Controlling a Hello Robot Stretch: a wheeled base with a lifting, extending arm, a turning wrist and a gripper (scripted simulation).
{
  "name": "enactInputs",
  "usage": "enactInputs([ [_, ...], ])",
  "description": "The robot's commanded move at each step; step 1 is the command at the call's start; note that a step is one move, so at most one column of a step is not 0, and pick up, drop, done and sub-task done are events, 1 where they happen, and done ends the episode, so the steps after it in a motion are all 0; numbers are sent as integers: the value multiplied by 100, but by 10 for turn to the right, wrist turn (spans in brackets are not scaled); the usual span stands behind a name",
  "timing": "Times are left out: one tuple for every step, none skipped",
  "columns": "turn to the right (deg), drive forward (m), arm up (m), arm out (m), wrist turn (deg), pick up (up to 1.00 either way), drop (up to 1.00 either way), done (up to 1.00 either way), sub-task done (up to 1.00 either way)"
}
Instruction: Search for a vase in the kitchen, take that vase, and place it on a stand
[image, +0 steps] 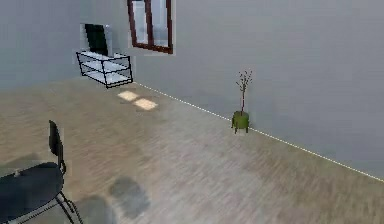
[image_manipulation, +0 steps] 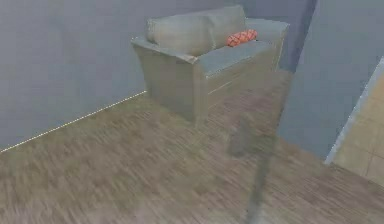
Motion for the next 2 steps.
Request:
enactInputs([
  [0, 100, 0, 0, 0, 0, 0, 0, 0],
  [0, 15, 0, 0, 0, 0, 0, 0, 0],
])
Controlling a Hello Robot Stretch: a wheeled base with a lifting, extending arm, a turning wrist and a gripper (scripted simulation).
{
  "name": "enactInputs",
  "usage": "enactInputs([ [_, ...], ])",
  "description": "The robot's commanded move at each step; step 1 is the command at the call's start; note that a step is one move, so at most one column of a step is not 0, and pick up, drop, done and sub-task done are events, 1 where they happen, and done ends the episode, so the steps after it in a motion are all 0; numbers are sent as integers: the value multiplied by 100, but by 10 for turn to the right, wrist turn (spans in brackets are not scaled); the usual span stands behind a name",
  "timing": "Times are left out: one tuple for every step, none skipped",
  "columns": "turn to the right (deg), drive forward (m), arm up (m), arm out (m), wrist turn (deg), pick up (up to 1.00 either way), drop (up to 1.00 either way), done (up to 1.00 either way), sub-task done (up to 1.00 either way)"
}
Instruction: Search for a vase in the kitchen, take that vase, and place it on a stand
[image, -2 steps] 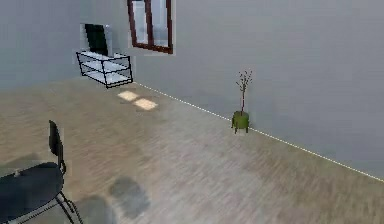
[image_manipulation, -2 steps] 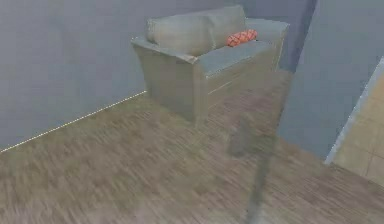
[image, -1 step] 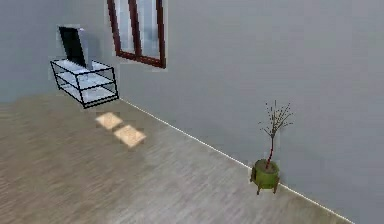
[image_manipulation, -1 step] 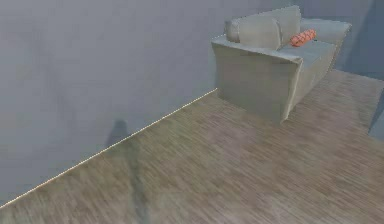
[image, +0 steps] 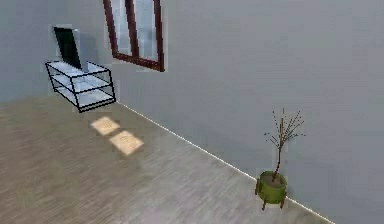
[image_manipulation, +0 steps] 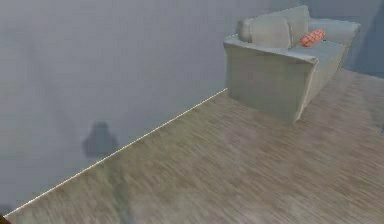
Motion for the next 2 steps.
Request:
enactInputs([
  [-450, 0, 0, 0, 0, 0, 0, 0, 0],
  [-120, 0, 0, 0, 0, 0, 0, 0, 0],
])
